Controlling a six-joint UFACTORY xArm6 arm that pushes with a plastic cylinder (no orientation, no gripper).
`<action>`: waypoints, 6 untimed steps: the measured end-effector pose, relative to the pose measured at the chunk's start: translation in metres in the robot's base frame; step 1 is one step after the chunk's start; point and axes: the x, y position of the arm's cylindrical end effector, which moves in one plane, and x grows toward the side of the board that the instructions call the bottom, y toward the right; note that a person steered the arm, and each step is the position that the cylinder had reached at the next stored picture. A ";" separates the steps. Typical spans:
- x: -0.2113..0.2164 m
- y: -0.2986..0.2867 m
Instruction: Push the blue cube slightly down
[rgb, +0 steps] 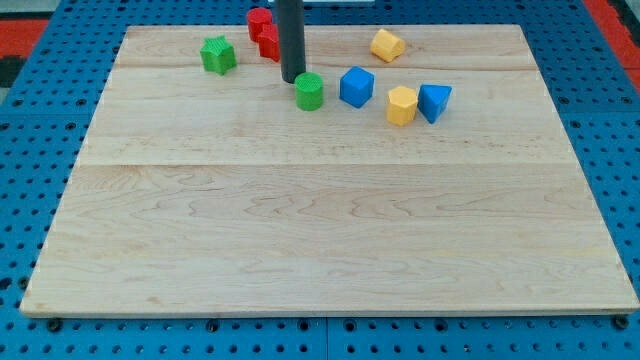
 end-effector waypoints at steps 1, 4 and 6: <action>-0.010 0.009; 0.017 0.074; 0.027 -0.111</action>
